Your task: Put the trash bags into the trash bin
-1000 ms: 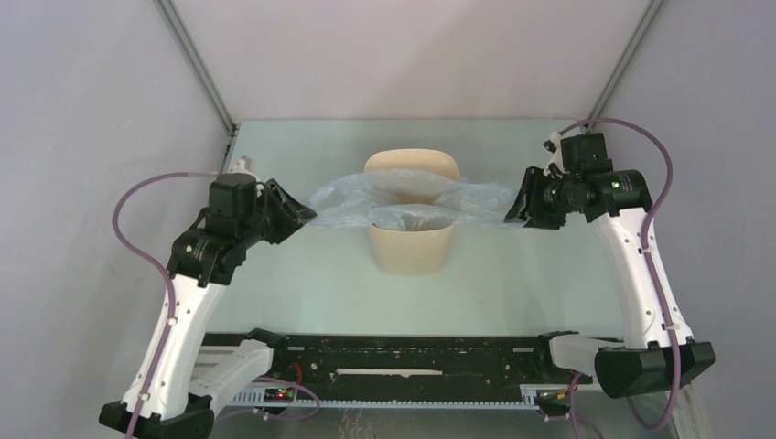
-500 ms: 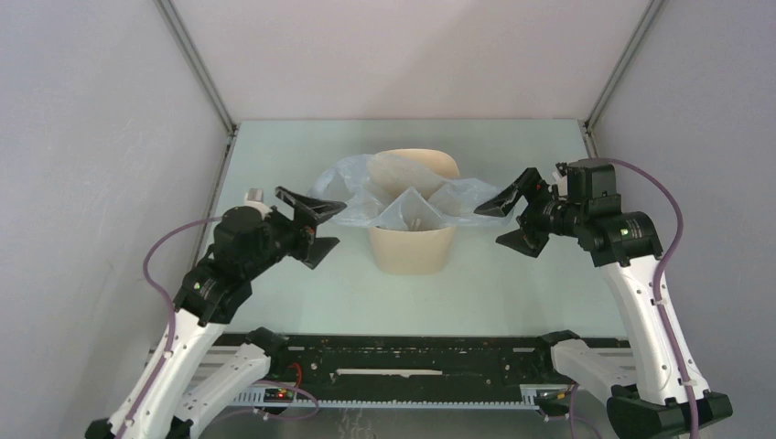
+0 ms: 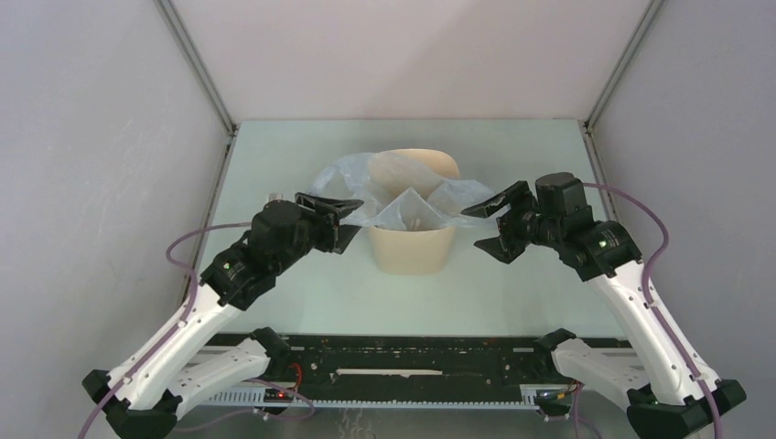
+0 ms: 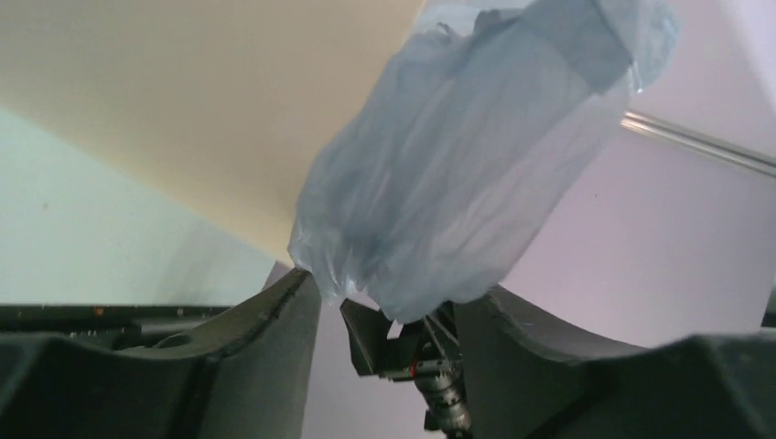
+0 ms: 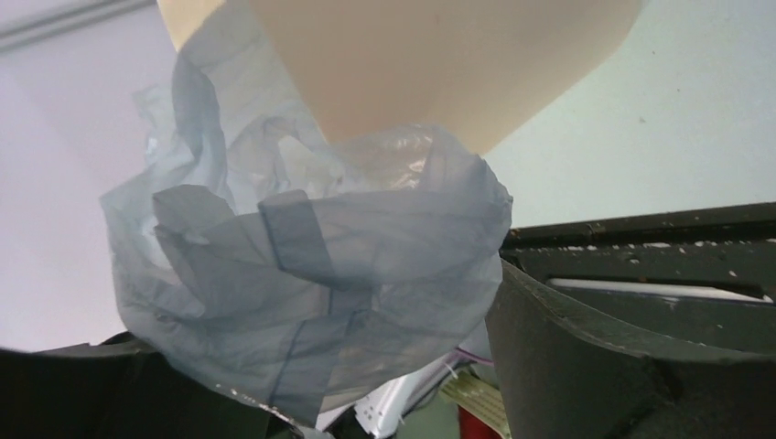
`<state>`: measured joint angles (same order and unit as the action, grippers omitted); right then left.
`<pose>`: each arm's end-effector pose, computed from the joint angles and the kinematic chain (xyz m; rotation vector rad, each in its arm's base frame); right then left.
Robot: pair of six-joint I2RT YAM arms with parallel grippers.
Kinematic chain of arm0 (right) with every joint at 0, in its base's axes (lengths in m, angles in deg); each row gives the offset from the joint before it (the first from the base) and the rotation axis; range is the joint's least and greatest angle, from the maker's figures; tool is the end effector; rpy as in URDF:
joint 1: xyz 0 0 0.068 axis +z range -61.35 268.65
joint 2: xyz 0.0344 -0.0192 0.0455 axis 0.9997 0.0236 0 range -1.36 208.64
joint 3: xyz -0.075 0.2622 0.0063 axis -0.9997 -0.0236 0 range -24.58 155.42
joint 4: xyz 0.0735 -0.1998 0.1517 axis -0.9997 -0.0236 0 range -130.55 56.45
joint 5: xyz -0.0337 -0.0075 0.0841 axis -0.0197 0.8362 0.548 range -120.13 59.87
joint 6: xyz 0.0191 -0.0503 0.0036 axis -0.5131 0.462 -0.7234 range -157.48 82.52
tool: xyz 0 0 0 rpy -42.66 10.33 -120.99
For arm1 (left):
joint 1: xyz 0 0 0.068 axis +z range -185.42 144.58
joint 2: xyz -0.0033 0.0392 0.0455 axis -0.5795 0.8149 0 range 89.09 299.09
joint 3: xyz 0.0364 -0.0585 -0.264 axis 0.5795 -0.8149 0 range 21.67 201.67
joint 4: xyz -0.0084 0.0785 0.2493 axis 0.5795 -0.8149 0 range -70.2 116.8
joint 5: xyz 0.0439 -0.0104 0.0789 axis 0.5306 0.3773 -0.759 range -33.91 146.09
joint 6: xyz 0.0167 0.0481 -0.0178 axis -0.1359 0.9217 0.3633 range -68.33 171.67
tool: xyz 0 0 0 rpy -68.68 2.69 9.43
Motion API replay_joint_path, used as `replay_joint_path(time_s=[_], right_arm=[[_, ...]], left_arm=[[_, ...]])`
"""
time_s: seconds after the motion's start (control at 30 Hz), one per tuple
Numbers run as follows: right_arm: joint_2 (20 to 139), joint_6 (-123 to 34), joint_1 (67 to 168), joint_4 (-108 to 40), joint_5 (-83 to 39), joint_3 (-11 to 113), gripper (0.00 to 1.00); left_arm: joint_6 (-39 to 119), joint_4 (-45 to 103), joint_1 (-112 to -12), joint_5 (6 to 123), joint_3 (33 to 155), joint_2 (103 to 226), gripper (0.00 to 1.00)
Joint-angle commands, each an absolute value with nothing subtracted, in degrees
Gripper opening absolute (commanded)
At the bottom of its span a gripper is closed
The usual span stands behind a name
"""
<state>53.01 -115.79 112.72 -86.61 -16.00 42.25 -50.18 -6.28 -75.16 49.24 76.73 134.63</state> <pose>0.1562 0.0794 0.3688 1.0361 2.3432 1.1153 0.1311 -0.1036 0.3580 -1.2641 1.9248 -1.3779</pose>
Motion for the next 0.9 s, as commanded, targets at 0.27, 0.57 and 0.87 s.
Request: replay_joint_path(time_s=[0.27, 0.57, 0.87], right_arm=[[56.19, -121.25, 114.31, -78.33, -24.15, 40.57, 0.5], [55.17, -107.7, 111.05, -80.55, -15.75, 40.55, 0.0], [54.44, -88.28, 104.67, -84.86, -3.14, 39.13, 0.0]], left_arm=[[-47.48, -6.59, -73.03, 40.91, 75.98, 136.45, 0.29], [-31.64, -10.7, -68.79, 45.19, 80.62, 135.82, 0.0], [-30.55, -6.85, -68.85, 56.33, 71.48, 130.53, 0.0]])
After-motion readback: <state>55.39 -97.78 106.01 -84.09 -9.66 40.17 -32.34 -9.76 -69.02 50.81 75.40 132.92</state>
